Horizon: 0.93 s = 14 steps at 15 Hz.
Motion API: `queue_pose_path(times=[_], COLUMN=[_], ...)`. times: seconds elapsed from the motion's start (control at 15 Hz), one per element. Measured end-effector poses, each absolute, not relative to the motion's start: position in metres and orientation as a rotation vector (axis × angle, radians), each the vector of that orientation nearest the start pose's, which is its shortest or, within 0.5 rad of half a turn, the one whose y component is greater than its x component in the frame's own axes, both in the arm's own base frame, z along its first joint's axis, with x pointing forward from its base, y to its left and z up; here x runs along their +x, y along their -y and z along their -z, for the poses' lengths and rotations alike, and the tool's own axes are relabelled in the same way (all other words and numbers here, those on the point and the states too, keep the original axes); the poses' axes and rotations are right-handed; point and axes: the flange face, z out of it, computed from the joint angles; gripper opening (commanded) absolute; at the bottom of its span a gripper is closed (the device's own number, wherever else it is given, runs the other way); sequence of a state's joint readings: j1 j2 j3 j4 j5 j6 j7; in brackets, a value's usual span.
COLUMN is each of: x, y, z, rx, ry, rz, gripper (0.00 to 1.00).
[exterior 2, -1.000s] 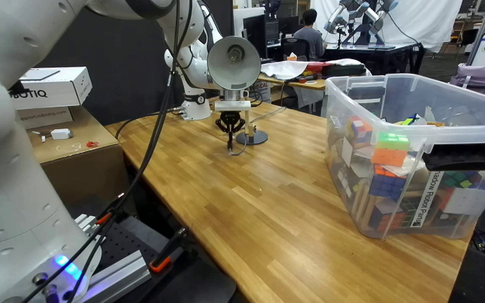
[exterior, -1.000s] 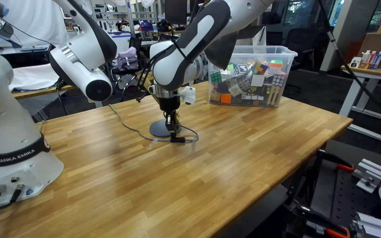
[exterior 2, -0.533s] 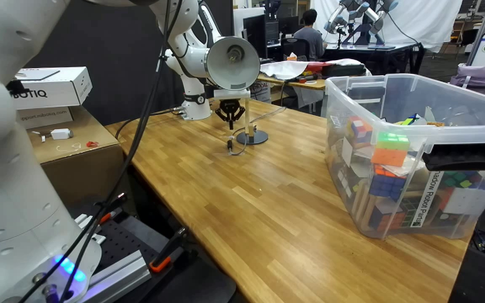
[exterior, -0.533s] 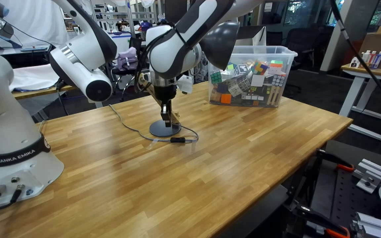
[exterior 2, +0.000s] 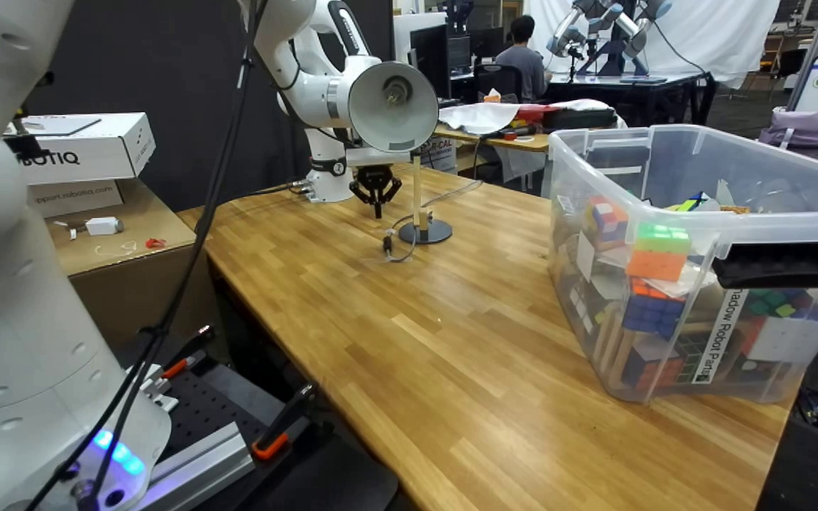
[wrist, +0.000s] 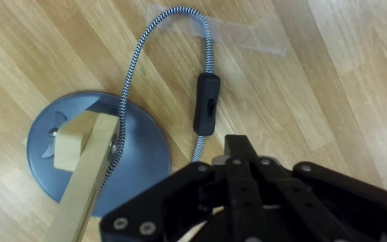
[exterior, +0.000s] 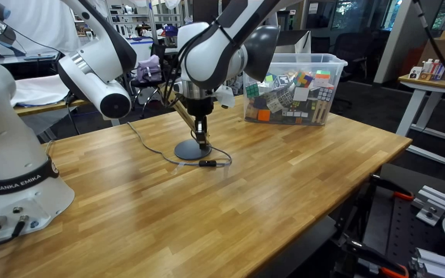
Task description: Put the Rubik's cube in the storage box then switch the desk lamp off and on
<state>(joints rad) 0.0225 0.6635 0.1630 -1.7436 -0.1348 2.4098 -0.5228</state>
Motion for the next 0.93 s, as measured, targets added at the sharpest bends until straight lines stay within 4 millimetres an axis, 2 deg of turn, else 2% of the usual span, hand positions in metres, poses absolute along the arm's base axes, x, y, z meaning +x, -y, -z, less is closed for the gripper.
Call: queue_pose_path(times=[0.13, 0.27, 0.4, 0.6, 0.93], x=[0.645, 0.626, 0.606, 0.582, 0.564], y=[-0.123, -0.133, -0.137, -0.136, -0.136], z=[-0.228, -0.242, -0.245, -0.238, -0.245], rx=[-2.898, -2.885, -2.883, -2.881, -2.888], ry=[1.212, 1.233, 1.219, 1.184, 1.158], rz=[0.081, 0.084, 0.054, 0.028, 0.059], gripper=[0.0, 0.0, 0.0, 0.0, 0.0])
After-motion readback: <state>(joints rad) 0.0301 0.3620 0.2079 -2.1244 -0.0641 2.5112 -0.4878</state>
